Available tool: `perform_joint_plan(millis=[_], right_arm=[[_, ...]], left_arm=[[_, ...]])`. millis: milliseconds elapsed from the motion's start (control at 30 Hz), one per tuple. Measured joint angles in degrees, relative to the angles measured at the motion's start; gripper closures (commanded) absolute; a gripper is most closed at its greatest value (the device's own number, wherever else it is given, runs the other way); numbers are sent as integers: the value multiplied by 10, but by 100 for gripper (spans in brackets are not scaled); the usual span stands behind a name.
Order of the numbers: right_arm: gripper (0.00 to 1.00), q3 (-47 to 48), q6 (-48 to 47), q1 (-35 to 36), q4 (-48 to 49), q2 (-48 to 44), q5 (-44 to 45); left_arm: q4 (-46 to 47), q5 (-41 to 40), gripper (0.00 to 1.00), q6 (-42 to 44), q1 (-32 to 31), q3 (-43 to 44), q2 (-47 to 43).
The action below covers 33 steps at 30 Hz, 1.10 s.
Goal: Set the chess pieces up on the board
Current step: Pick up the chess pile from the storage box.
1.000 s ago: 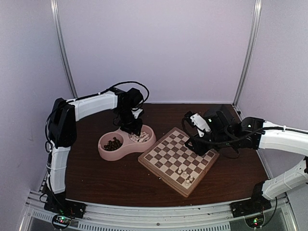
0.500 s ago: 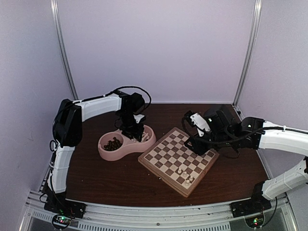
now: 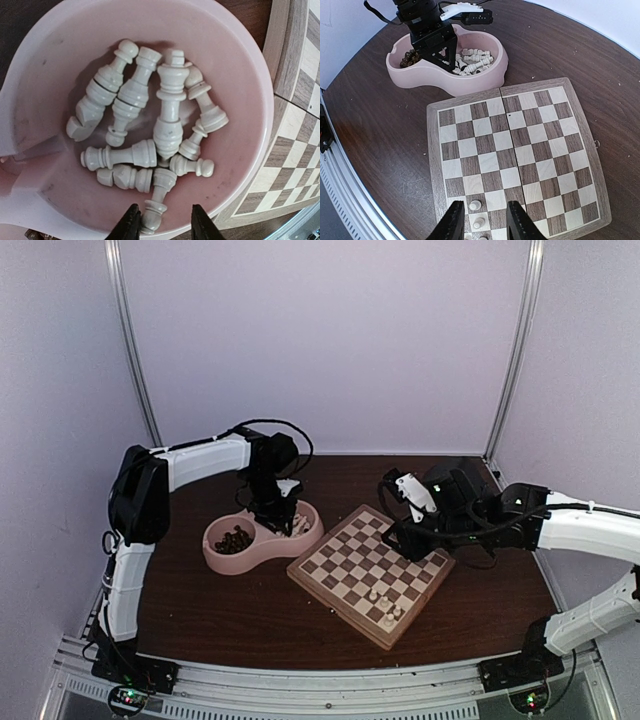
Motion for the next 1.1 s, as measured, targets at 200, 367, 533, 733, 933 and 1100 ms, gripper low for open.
perform_joint_plan(millis=[200, 367, 533, 733, 933, 1100], right_arm=[[69, -1, 0, 0, 0, 0, -1], [69, -10, 1, 0, 0, -5, -2], [69, -15, 2, 0, 0, -16, -2], [69, -22, 2, 0, 0, -34, -1], [69, -26, 2, 0, -2, -43, -1], [69, -26, 2, 0, -2, -43, 1]], left_arm=[[-5, 6, 77, 0, 0, -1, -3], [-5, 5, 71, 0, 0, -3, -3], [-5, 5, 71, -1, 0, -3, -3], [-6, 1, 78, -2, 0, -3, -3], [-9, -7, 87, -3, 0, -3, -3], [-9, -13, 87, -3, 0, -3, -3]])
